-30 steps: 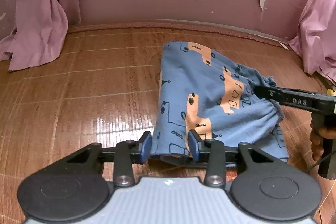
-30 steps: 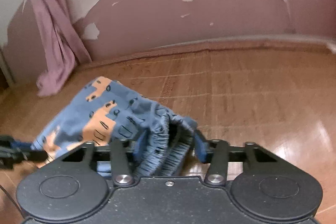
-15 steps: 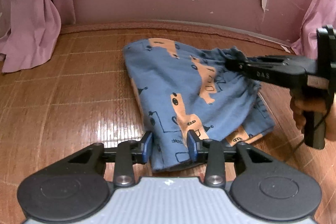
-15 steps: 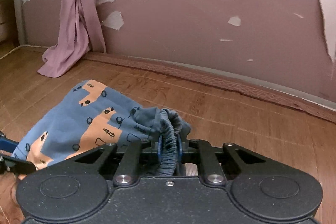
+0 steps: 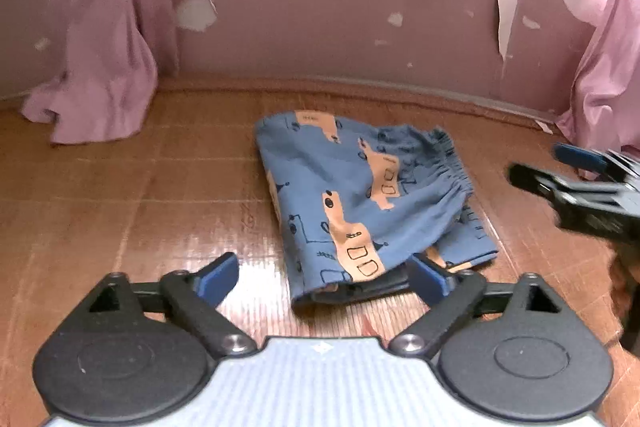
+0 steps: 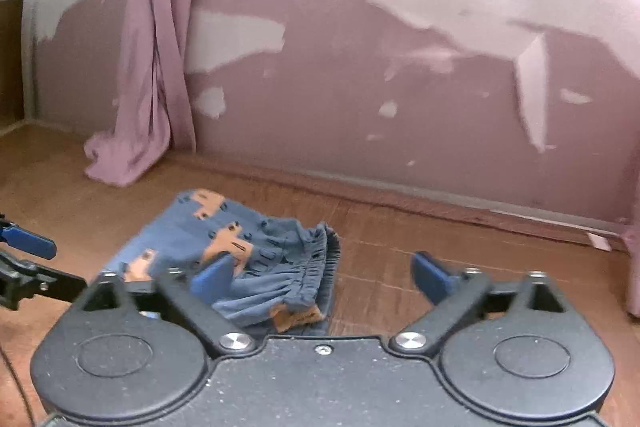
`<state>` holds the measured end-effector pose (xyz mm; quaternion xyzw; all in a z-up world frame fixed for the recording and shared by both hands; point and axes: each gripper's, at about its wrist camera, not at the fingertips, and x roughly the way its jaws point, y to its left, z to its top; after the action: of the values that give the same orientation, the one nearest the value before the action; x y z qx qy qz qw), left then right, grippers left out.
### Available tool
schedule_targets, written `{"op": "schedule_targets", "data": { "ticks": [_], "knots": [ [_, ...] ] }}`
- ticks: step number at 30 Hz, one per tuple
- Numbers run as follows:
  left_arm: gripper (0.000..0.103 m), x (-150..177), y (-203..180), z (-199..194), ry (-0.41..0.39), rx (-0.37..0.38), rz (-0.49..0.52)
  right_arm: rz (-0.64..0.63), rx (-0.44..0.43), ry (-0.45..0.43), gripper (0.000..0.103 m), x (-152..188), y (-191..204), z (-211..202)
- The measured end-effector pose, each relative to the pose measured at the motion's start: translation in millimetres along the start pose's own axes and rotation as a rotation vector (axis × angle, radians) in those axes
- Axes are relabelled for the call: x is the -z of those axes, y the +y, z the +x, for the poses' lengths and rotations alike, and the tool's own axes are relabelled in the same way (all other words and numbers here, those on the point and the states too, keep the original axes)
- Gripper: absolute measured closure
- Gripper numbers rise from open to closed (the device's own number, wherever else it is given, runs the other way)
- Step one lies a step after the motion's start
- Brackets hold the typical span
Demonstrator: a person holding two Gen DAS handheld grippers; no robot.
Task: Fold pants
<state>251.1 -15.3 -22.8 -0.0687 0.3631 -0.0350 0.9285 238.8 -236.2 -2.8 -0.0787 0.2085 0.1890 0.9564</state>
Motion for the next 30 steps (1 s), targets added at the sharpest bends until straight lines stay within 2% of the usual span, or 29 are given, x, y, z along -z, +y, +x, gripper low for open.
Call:
{"op": "schedule_targets", "data": {
  "ticks": [1,6,11,19,30],
  "knots": [
    [0.0,3,-2,-8,-0.019,-0.019,-0.004,0.012,0.008,-0.018,0.001,2,2,-15],
    [0.0,21,-16,-47,-0.113,-0.111,0.009,0.082,0.026,-0.043,0.001,19,11,-71],
    [0.0,41,-27,-69,-0.13,-0.143,0.056,0.146,0.018,-0.02,0.001,41,26,-104],
    [0.0,64,-35,-81,-0.157,-0.135,0.133,0.129,0.001,0.015,0.001,56,40,-110],
    [0.0,67,-26,-78,-0.136,-0.134,0.11,0.142,-0.012,0.05,0.001,61,39,-103]
  ]
}}
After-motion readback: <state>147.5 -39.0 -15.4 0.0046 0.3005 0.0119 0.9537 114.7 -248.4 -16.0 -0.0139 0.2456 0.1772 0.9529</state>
